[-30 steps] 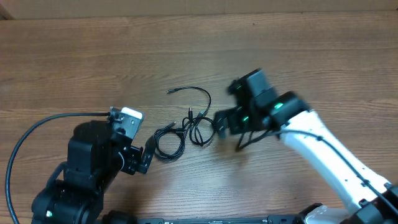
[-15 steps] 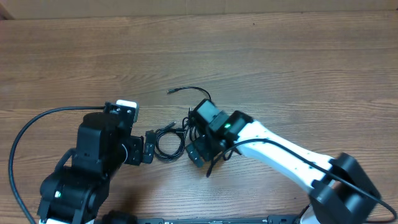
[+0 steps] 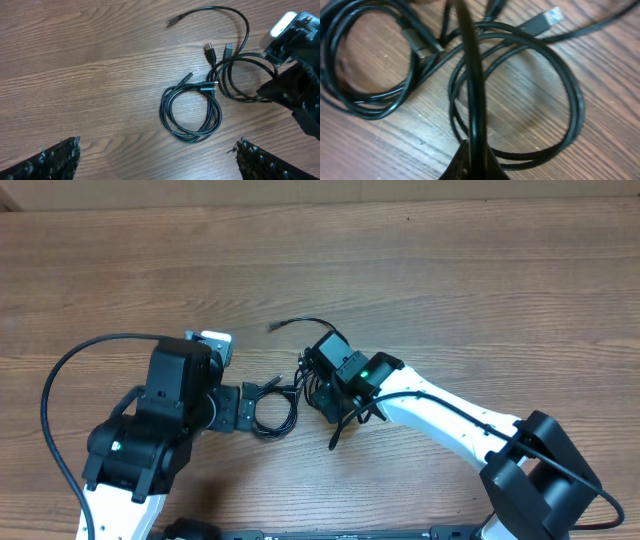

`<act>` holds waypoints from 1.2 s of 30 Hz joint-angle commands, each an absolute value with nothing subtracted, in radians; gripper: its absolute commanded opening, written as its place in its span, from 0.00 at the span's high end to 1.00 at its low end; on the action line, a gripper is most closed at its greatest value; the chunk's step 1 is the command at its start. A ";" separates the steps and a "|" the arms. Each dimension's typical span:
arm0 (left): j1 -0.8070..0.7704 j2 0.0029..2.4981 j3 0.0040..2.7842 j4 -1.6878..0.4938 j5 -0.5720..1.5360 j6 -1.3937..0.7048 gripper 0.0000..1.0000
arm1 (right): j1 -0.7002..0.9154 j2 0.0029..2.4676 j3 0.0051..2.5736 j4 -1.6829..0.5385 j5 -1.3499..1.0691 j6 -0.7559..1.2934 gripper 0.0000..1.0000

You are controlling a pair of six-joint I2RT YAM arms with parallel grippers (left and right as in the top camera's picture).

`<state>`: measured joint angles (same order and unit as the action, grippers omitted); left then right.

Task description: Untangle cables

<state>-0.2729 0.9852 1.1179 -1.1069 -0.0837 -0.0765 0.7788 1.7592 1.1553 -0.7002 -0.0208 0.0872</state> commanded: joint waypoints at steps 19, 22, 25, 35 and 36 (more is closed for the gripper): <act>-0.268 1.169 1.112 -0.923 0.167 -0.164 0.01 | 0.640 1.436 1.907 -1.124 0.136 0.148 0.96; -0.269 1.229 1.112 -0.924 0.217 -0.157 0.00 | 0.640 1.436 2.033 -1.156 0.144 0.148 0.96; -0.269 1.315 1.112 -0.923 0.274 -0.137 0.00 | 0.640 1.436 2.159 -1.172 0.146 0.147 0.96; -0.270 1.472 1.112 -0.930 0.450 -0.039 0.00 | 0.640 1.436 2.347 -1.177 0.322 0.121 0.96; -0.270 1.472 1.112 -0.930 0.452 -0.039 0.01 | 0.640 1.436 2.363 -1.176 0.333 0.109 0.96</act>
